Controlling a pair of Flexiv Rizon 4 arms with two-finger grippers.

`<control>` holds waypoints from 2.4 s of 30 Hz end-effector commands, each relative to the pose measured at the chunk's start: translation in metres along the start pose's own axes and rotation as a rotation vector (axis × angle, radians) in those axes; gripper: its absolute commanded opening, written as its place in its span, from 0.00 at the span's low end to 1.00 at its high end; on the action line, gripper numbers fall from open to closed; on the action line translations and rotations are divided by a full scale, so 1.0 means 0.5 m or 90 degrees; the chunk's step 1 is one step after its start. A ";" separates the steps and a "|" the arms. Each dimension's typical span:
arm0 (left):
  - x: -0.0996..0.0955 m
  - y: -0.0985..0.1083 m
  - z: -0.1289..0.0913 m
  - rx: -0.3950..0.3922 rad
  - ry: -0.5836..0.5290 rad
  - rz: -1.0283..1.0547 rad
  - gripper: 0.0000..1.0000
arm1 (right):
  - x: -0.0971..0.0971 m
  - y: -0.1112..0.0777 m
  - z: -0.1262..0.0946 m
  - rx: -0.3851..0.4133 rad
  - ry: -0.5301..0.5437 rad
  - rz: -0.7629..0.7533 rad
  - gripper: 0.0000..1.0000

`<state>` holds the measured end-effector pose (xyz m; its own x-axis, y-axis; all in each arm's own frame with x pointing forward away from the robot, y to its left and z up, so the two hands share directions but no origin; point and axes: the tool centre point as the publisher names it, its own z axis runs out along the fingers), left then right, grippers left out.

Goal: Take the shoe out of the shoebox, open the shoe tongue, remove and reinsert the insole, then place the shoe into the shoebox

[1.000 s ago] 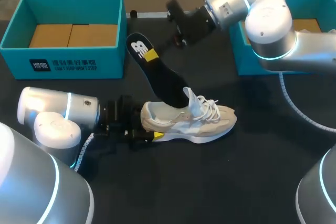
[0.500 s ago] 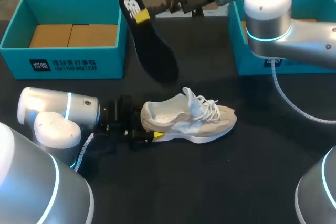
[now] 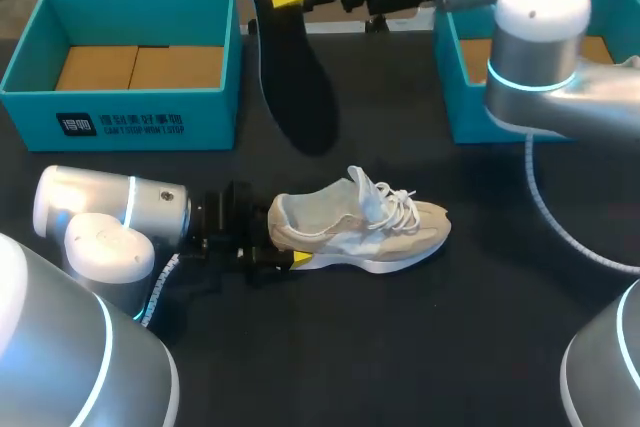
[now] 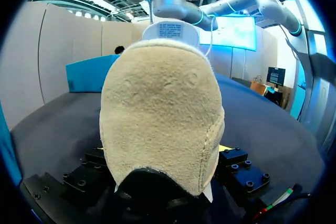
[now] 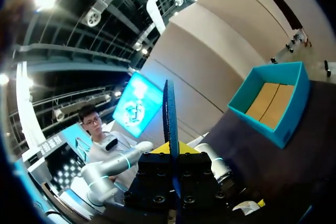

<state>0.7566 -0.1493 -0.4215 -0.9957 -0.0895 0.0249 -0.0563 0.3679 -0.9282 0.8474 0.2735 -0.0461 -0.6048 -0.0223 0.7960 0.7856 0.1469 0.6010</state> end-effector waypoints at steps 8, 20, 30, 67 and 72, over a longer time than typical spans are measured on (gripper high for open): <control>-0.002 0.001 0.003 -0.002 0.001 -0.001 0.00 | 0.054 -0.028 -0.038 -0.024 -0.040 0.022 0.00; -0.002 0.001 0.003 -0.002 0.001 -0.001 0.00 | 0.054 -0.028 -0.038 -0.024 -0.040 0.022 0.00; -0.002 0.001 0.003 -0.002 0.001 -0.001 0.00 | 0.099 -0.047 -0.140 -0.112 -0.079 0.073 0.00; -0.002 0.001 0.003 -0.002 0.001 -0.001 0.00 | 0.292 -0.212 -0.127 -0.103 -0.038 0.031 0.00; -0.002 0.001 0.003 -0.002 0.001 -0.001 0.00 | 0.308 -0.234 -0.118 -0.101 -0.036 0.024 0.00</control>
<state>0.7567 -0.1492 -0.4217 -0.9957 -0.0896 0.0249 -0.0563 0.3682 -0.9280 0.6799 0.1952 0.0127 -0.5779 0.0319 0.8155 0.8160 0.0054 0.5780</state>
